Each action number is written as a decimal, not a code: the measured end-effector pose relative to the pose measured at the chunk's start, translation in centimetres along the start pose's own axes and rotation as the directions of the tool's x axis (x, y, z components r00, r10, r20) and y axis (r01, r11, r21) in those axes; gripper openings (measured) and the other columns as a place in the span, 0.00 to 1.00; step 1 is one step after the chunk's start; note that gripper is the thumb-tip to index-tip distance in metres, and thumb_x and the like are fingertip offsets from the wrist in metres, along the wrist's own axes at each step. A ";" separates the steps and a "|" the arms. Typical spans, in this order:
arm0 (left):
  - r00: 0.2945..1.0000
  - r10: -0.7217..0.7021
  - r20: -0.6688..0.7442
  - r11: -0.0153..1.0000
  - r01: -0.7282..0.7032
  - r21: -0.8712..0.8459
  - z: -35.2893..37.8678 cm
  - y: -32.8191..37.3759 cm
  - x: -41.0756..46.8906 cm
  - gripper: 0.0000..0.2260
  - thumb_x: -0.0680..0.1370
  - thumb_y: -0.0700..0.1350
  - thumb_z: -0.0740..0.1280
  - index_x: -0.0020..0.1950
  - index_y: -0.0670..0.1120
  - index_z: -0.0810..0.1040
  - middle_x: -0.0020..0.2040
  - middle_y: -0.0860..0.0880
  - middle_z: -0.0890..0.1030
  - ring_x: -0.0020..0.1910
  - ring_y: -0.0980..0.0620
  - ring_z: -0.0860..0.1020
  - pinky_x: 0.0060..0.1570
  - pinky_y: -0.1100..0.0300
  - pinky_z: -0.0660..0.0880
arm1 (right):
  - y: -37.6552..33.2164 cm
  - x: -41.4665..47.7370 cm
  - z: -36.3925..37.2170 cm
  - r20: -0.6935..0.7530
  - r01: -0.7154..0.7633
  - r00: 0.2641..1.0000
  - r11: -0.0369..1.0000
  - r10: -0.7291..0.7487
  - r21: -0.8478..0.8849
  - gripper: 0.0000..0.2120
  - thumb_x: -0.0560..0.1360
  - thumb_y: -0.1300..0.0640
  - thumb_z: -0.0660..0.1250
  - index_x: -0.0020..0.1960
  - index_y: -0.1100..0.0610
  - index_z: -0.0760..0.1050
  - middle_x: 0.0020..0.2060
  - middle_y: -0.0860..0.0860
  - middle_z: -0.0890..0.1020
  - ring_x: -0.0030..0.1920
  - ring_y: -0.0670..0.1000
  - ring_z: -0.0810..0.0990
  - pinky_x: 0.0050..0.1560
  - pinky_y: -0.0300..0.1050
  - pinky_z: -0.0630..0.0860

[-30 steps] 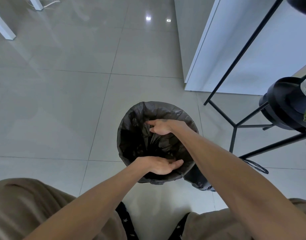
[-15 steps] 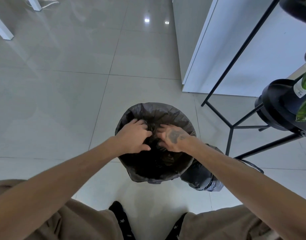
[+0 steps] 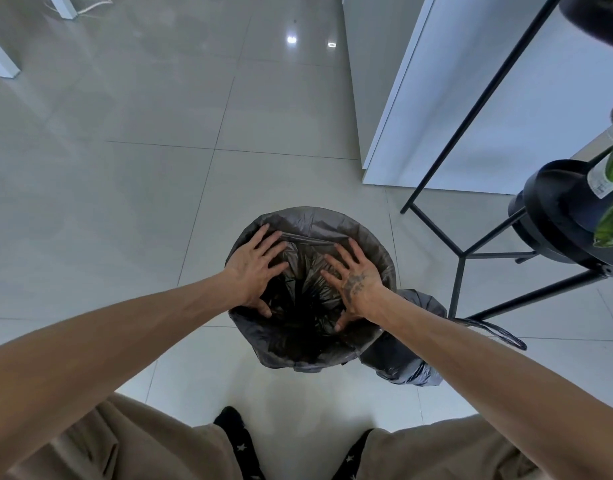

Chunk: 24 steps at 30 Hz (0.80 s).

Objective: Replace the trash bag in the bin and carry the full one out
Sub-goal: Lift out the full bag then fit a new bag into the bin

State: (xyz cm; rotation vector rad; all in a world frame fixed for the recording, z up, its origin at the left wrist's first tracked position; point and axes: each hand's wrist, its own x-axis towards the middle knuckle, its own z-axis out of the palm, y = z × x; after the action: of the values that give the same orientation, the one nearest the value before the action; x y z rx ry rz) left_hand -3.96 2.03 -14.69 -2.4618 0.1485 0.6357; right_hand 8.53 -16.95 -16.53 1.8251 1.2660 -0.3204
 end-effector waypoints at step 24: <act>0.890 -0.350 -0.291 0.861 0.183 -0.475 -2.9 -0.4 -5.5 0.23 0.78 0.62 0.63 0.63 0.46 0.78 0.58 0.45 0.79 0.59 0.43 0.75 0.61 0.49 0.70 | 0.3 -8.4 -2.0 -0.512 -0.046 0.778 0.845 0.365 0.533 0.19 0.75 0.51 0.68 0.63 0.57 0.72 0.60 0.55 0.77 0.58 0.57 0.75 0.61 0.53 0.72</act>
State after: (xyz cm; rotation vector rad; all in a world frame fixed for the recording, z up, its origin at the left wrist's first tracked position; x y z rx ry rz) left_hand -7.55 0.48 -9.81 -2.9435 -0.2242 0.0716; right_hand 4.51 -20.78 -9.89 2.6395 1.4561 0.0994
